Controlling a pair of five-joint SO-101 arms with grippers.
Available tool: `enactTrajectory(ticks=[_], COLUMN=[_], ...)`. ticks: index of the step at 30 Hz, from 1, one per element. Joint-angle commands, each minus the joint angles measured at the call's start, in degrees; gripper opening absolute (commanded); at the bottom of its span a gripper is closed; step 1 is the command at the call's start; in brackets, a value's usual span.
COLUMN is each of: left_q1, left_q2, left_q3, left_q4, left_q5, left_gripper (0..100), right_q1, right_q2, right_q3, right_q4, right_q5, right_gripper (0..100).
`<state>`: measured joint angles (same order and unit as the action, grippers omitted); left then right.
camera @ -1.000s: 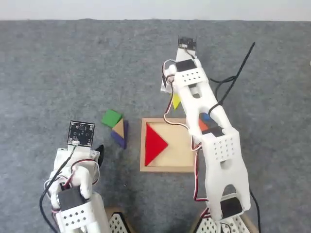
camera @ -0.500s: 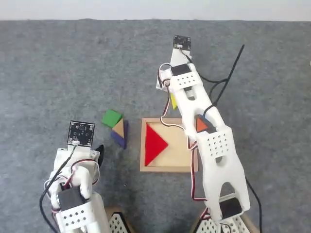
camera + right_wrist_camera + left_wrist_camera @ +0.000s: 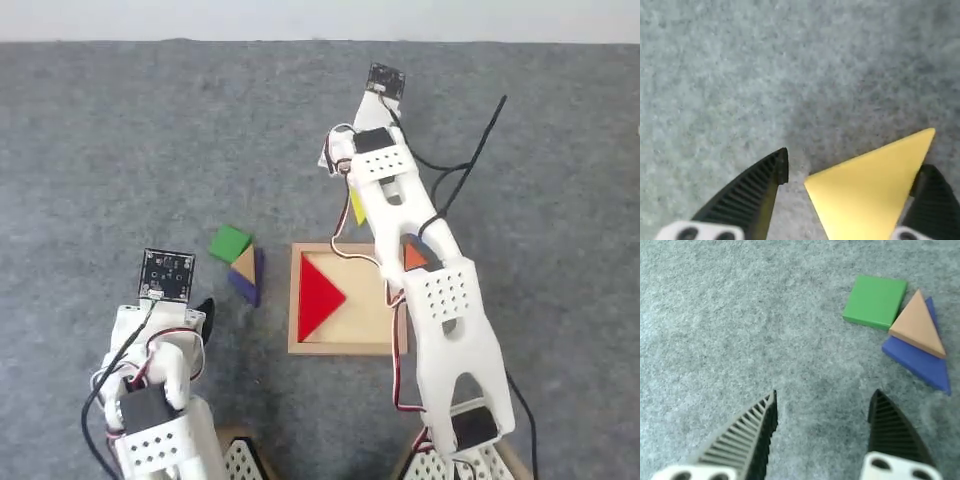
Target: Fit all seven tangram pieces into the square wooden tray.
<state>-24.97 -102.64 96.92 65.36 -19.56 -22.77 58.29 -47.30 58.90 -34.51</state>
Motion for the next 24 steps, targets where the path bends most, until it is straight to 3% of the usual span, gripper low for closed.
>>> enactTrajectory(ticks=[1, 13, 24], left_q1=[0.00, 0.00, 0.00], left_q2=[0.26, 0.26, 0.26], left_q3=[-0.40, -0.40, -0.40], left_q4=[-0.18, -0.18, -0.18], left_q5=[-0.62, -0.62, -0.62], left_gripper=[28, 28, 28], right_q1=[-0.04, 1.19, 1.19], right_q2=[0.92, 2.68, 2.95], right_q3=[-2.99, -3.08, -3.08], right_q4=[-0.48, 10.33, 10.33], right_q5=[-0.97, -0.97, -0.70], right_gripper=[37.4, 37.3, 37.3])
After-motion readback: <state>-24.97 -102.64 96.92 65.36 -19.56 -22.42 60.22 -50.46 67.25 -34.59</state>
